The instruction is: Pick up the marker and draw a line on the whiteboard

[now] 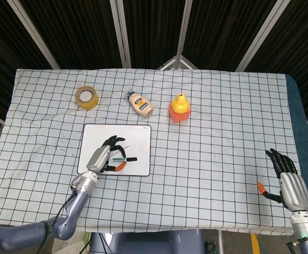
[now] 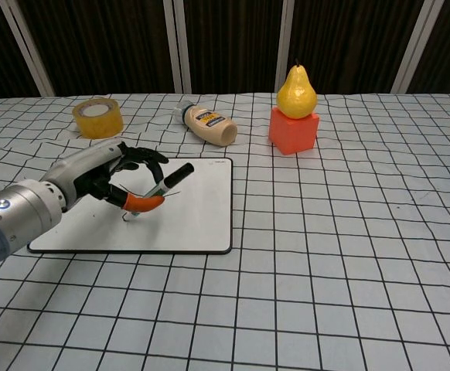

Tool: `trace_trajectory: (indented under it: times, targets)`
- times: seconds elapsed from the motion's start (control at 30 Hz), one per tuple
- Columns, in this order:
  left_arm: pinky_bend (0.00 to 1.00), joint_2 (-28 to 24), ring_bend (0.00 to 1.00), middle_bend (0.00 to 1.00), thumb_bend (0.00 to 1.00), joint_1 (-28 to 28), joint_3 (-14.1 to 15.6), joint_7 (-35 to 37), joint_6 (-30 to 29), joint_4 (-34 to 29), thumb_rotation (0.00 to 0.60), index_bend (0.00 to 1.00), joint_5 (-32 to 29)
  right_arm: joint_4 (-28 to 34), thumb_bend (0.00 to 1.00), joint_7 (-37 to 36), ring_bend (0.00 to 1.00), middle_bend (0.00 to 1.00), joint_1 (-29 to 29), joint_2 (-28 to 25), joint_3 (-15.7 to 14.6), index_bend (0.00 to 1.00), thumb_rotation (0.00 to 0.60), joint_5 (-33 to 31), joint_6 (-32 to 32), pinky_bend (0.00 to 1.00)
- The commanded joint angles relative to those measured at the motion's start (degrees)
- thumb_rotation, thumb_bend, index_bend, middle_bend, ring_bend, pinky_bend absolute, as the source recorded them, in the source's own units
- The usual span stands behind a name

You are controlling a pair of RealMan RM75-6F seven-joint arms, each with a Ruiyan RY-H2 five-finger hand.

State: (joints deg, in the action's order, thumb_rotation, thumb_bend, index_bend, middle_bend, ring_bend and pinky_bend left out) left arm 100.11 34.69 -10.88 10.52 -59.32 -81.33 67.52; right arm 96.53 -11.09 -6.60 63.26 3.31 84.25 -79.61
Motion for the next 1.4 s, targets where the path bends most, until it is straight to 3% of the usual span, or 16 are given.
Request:
trace_trajectory:
  times: [0.03,0.2,0.37,0.5,0.7,0.97,1.4]
  targets:
    - [0.05,-6.43,0.00,0.14,0.56,-3.53,1.93,2.20,-4.86,-9.68,0.600,0.66,5.10,-0.01,0.32,0.22,0.00,0.00,0.05,0.07,-0.05,0.00,0.600,0.11,-0.11,0.00]
    - [0.05,-11.28,0.00,0.14,0.56,-5.21,1.47,3.23,-9.24,-16.09,0.600,0.66,9.52,-0.01,0.32,0.62,0.00,0.00,0.10,0.17,-0.18,0.00,0.600,0.35,-0.23,0.00]
    - [0.05,-14.38,0.00,0.14,0.56,-5.35,0.21,-0.17,-10.77,-16.70,0.600,0.66,10.10,0.13,0.32,0.72,0.00,0.00,0.16,0.24,-0.22,0.00,0.600,0.23,-0.20,0.00]
    - [0.05,-16.17,0.00,0.14,0.56,-4.94,-1.04,-5.72,-10.06,-15.71,0.600,0.66,6.98,0.19,0.32,0.82,0.00,0.00,0.21,0.23,-0.28,0.00,0.600,0.25,-0.22,0.00]
    - [0.05,-18.72,0.00,0.14,0.55,-3.29,-1.10,-25.07,-8.86,-11.53,0.600,0.65,0.70,0.28,0.32,0.84,0.00,0.00,0.19,0.08,-0.36,0.00,0.600,0.17,0.02,0.00]
    - [0.03,-16.27,0.00,0.12,0.49,-3.20,0.89,-36.60,-8.81,-4.98,0.600,0.60,-4.69,0.32,0.32,1.11,0.00,0.00,0.29,0.09,-0.51,0.00,0.600,0.30,-0.05,0.00]
    - [0.03,-10.30,0.00,0.08,0.42,-3.39,1.64,-36.20,-7.71,5.99,0.600,0.51,-6.75,0.47,0.32,1.07,0.00,0.00,0.32,0.07,-0.51,0.00,0.600,0.18,0.05,0.00]
